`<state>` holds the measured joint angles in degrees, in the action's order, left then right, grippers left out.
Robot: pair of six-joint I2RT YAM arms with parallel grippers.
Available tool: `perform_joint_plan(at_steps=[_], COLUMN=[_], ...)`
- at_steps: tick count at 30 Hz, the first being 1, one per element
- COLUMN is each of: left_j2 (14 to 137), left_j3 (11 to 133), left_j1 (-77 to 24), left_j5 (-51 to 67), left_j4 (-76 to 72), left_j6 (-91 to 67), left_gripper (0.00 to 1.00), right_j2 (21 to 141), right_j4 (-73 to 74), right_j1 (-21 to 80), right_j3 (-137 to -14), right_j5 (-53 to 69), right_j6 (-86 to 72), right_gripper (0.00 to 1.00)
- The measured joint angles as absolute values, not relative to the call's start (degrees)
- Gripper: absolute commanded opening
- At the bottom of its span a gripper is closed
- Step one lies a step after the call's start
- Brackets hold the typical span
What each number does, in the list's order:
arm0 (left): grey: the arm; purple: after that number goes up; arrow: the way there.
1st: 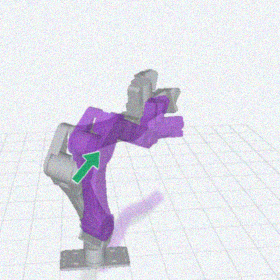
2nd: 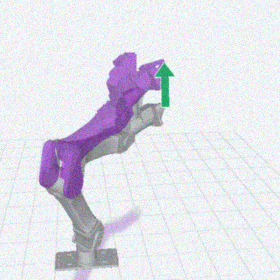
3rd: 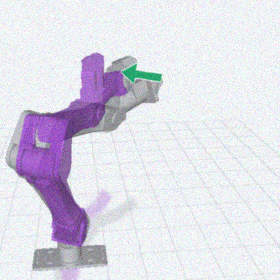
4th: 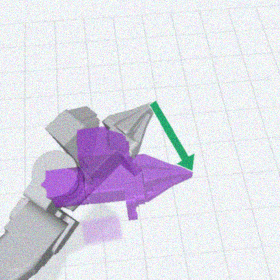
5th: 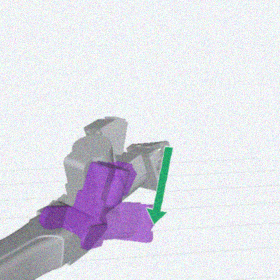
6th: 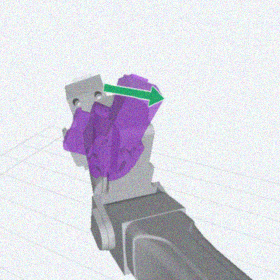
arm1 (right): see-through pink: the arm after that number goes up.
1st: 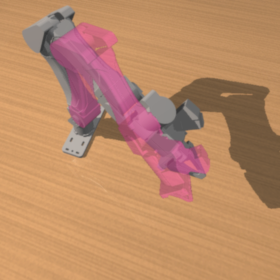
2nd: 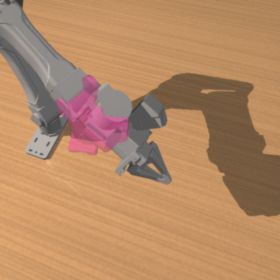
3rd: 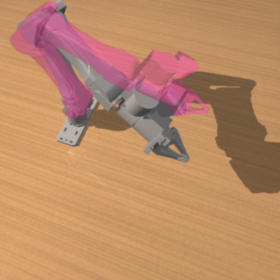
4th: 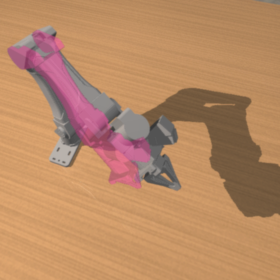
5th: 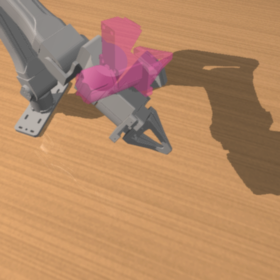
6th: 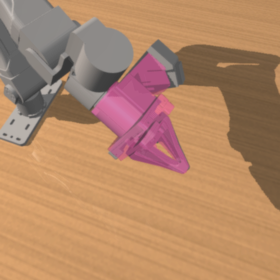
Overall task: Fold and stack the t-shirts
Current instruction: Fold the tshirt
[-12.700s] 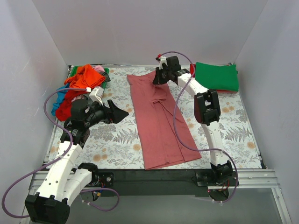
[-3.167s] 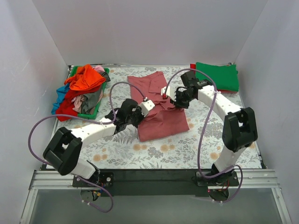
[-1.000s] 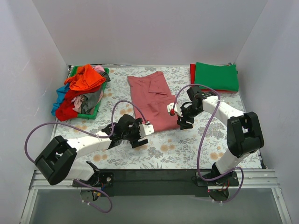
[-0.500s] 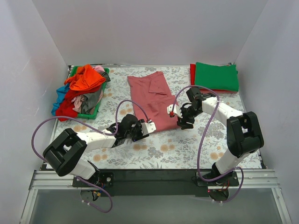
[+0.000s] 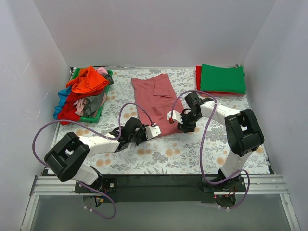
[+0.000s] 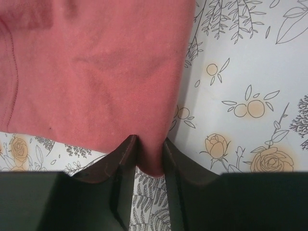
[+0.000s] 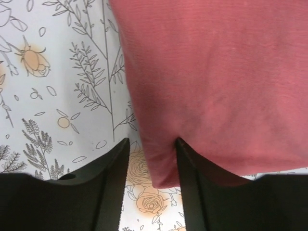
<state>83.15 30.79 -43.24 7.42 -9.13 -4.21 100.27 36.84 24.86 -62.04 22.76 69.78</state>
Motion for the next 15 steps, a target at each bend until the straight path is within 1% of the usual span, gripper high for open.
perform_joint_plan(at_steps=[1,2,3,4,7,8,9,11,12,15], left_j2=[83.15,83.15,83.15,83.18,83.20,83.20,83.20,83.20,83.20,83.20], left_j3=[30.79,30.79,30.79,30.79,30.79,30.79,30.79,30.79,30.74,30.59], left_j1=[-43.24,-43.24,-43.24,-43.24,-43.24,-43.24,-43.24,-43.24,-43.24,-43.24], left_j5=[7.64,7.90,8.12,8.34,8.99,9.28,9.67,10.13,10.37,11.64], left_j4=[-9.15,-9.15,-9.17,-9.19,-9.26,-9.26,-9.23,-9.23,-9.23,-9.06], left_j6=[-4.27,-4.29,-4.34,-4.36,-4.54,-4.56,-4.62,-4.78,-4.89,-5.23], left_gripper=[0.23,0.20,0.20,0.19,0.16,0.16,0.14,0.13,0.12,0.06], right_j2=[100.27,100.27,100.29,100.36,100.57,100.62,100.64,100.66,100.66,100.64], right_j4=[36.32,35.90,35.44,35.03,33.71,33.26,32.97,32.62,32.53,32.34], right_j1=[24.88,24.88,24.88,24.88,24.88,24.88,24.88,24.95,24.99,25.10], right_j3=[-62.02,-62.02,-62.02,-62.02,-62.02,-62.02,-62.02,-62.02,-62.02,-61.98], right_j5=[22.50,22.31,22.02,21.82,21.50,21.34,21.28,20.99,20.93,20.73], right_j6=[69.41,69.21,68.84,68.45,67.22,66.72,66.11,64.84,64.34,63.05], right_gripper=[0.42,0.39,0.36,0.30,0.19,0.17,0.11,0.04,0.01,0.01])
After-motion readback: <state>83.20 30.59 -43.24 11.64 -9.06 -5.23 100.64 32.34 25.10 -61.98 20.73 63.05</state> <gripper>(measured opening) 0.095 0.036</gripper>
